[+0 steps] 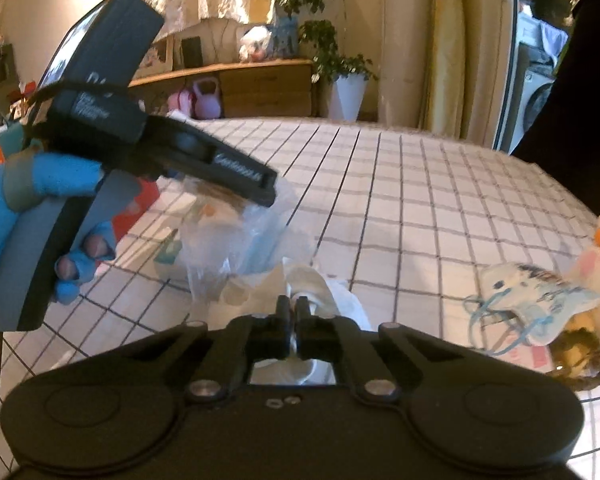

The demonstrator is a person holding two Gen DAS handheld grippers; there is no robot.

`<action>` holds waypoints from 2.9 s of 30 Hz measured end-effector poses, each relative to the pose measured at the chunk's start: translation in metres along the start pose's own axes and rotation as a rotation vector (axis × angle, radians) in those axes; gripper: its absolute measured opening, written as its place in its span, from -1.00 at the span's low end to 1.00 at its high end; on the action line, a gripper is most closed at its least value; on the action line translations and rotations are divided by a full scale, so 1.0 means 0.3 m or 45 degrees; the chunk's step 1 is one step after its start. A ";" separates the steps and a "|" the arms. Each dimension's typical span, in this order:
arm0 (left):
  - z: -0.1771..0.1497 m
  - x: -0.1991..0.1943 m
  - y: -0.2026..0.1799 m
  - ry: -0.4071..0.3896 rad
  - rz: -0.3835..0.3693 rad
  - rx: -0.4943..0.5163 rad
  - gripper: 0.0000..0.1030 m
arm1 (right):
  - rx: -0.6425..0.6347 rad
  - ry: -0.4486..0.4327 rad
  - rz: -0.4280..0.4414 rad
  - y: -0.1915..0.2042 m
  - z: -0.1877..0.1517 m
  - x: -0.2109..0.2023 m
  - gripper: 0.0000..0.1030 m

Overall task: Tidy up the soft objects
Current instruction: 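Carry the swab bag toward the red tin with the left gripper while the right gripper lifts the white cloth, then lower the swab bag and white cloth into the red tin with both grippers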

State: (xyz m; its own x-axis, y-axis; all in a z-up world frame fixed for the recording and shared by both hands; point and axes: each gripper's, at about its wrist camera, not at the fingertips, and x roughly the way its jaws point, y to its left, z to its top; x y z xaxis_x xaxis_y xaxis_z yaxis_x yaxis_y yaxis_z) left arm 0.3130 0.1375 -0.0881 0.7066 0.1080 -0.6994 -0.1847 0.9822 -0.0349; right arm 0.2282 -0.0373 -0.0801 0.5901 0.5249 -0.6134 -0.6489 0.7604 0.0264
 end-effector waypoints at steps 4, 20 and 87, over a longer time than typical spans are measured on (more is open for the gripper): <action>0.013 -0.062 0.010 -0.021 -0.016 0.010 0.33 | 0.017 -0.064 0.013 -0.023 0.031 -0.079 -0.97; 0.029 -0.386 0.085 -0.079 -0.102 0.050 0.33 | 0.064 -0.226 0.073 -0.002 0.182 -0.335 -0.97; -0.209 -0.265 0.709 0.183 0.048 0.023 0.33 | -0.068 0.143 0.306 0.624 0.407 0.433 -0.97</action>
State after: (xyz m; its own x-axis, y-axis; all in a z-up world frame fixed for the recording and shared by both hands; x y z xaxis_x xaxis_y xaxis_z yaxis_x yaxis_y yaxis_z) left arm 0.1746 0.3280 -0.0846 0.5937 0.1230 -0.7952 -0.1963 0.9805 0.0051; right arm 0.2420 0.2198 -0.0584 0.3610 0.6399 -0.6784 -0.7901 0.5963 0.1422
